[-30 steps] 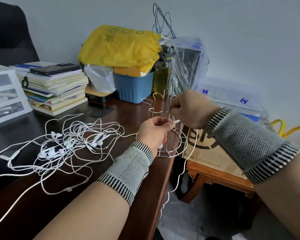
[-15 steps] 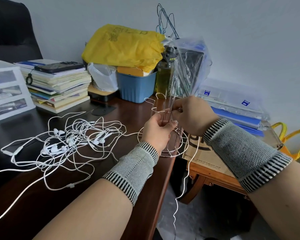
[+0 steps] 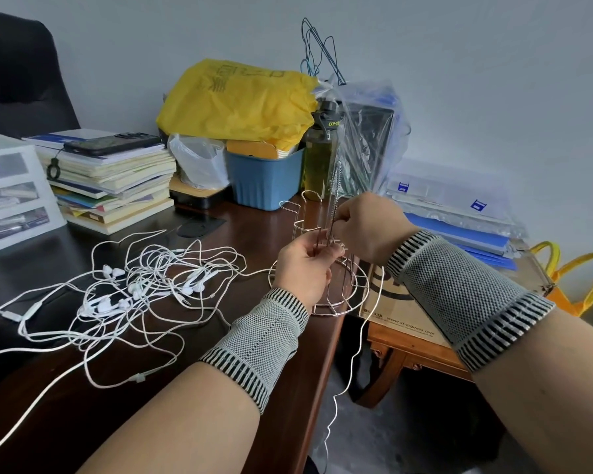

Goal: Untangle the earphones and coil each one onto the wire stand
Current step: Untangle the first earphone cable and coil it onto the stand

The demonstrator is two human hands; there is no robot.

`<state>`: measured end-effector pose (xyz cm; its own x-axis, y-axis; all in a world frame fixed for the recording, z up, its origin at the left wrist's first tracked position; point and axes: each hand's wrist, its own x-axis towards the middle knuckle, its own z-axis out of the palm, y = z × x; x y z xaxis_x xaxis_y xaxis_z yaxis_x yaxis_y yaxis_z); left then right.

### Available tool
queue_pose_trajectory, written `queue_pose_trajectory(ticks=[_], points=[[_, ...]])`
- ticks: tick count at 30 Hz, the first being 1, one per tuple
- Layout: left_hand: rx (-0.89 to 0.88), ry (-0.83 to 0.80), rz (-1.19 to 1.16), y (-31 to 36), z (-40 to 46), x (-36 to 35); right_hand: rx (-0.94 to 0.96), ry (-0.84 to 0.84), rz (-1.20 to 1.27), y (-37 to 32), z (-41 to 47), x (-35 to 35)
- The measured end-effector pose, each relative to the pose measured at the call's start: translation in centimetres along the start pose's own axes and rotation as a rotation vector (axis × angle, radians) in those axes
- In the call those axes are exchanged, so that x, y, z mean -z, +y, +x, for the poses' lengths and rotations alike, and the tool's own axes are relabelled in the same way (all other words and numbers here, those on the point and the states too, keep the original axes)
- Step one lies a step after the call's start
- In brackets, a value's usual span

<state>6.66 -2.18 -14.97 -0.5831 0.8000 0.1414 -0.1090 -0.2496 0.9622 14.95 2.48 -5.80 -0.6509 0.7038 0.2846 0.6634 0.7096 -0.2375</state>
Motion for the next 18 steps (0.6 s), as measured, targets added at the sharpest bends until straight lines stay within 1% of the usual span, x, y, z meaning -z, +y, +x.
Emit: queue_pose_trajectory(ticks=[3, 7, 12, 15, 17, 18], points=[[0.004, 0.017, 0.001, 0.0, 0.1, -0.1, 0.024, 0.128, -0.053, 0.0, -0.5, -0.7], [0.013, 0.048, -0.026, 0.1, 0.2, -0.2, 0.117, 0.298, -0.081, -0.1, -1.8, -1.1], [0.011, 0.044, -0.024, -0.1, 0.4, -0.3, 0.162, 0.365, -0.138, 0.1, -3.3, -1.1], [0.019, 0.039, -0.054, 0.0, 0.3, -0.3, 0.175, 0.393, -0.047, 0.2, -4.1, -1.9], [0.014, 0.031, -0.052, 0.0, 0.3, -0.3, 0.132, 0.375, 0.05, 0.7, -4.7, -2.8], [-0.004, 0.029, -0.014, -0.1, 0.3, -0.2, 0.098, 0.366, 0.093, 1.1, -5.0, -3.2]])
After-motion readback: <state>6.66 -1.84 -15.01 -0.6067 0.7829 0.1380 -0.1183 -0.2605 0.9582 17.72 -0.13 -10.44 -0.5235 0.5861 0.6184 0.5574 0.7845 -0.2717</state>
